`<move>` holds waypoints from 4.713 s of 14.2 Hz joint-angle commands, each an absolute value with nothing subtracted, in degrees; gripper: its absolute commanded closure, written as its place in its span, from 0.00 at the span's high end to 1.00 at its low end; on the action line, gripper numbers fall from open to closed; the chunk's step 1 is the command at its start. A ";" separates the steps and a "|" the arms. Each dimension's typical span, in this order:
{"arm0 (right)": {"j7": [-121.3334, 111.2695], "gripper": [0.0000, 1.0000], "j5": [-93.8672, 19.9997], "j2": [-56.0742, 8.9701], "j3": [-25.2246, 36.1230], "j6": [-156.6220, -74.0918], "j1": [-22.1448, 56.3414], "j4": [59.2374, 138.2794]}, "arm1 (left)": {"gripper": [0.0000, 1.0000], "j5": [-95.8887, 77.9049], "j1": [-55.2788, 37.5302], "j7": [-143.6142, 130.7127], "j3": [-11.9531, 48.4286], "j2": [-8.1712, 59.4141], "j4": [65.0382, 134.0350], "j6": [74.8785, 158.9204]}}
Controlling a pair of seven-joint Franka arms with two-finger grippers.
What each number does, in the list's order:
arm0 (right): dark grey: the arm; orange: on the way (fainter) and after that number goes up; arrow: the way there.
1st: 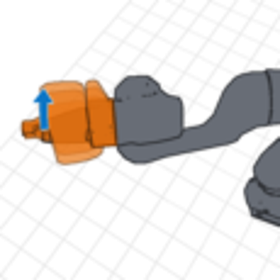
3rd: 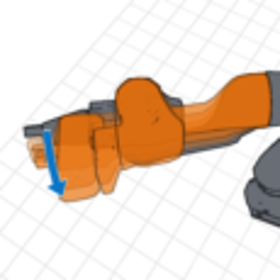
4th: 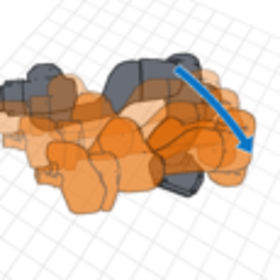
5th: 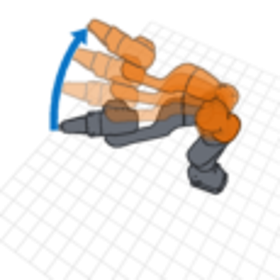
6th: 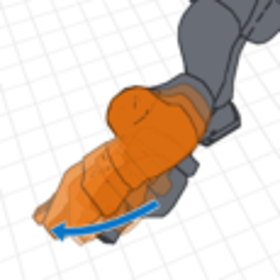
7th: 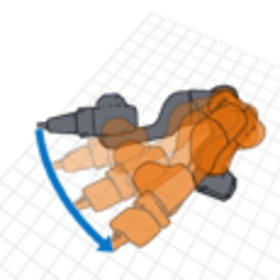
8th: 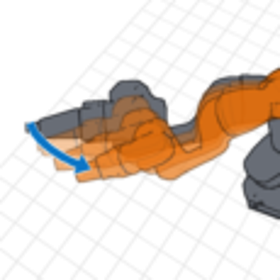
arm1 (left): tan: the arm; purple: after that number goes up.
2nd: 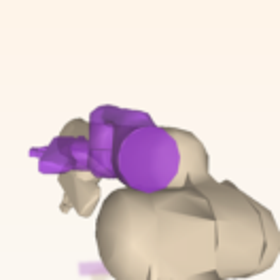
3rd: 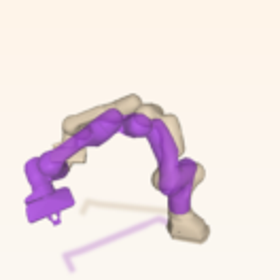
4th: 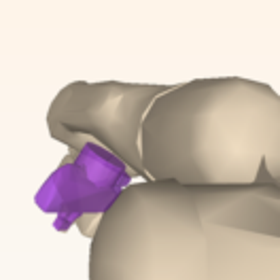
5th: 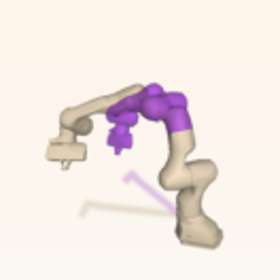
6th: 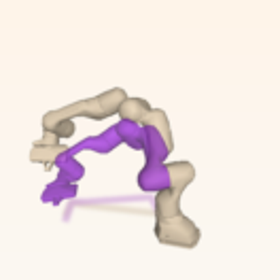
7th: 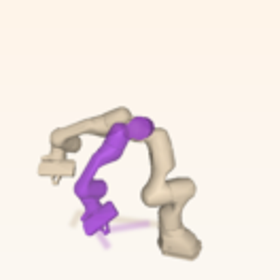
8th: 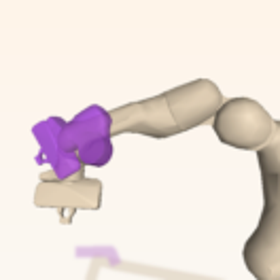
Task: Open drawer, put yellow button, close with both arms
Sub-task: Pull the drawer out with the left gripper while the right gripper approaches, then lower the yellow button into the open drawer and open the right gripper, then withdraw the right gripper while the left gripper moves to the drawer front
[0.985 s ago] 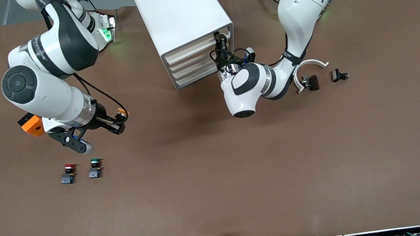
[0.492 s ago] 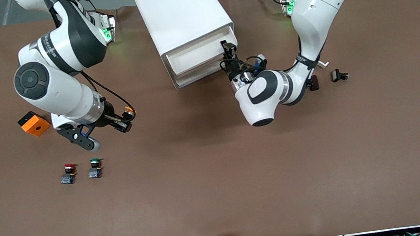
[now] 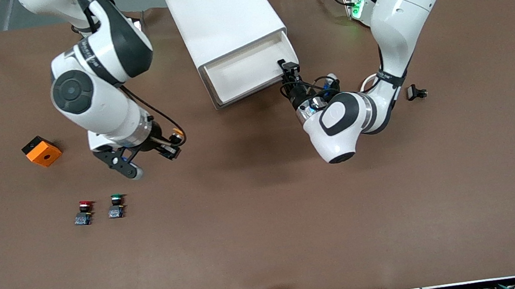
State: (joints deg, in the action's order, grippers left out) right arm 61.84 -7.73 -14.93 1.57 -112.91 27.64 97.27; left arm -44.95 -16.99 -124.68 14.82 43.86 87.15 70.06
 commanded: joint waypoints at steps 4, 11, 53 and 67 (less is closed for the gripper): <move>69.42 0.00 -8.00 -15.03 2.20 -114.08 33.12 96.77 | 0.15 -45.35 -13.89 -123.40 14.41 45.35 84.55 69.79; 83.13 0.00 -7.47 -15.03 2.29 -114.08 44.02 95.45 | 1.00 -45.62 -13.27 -123.40 14.41 45.35 84.55 69.87; 15.69 1.00 -0.80 -11.43 2.81 -80.87 16.64 79.89 | 1.00 9.30 -24.60 -70.05 14.77 39.99 73.48 109.69; 1.14 1.00 -0.44 -10.90 2.90 -73.83 -1.23 75.60 | 1.00 8.61 -25.84 -74.44 20.29 37.27 76.81 106.89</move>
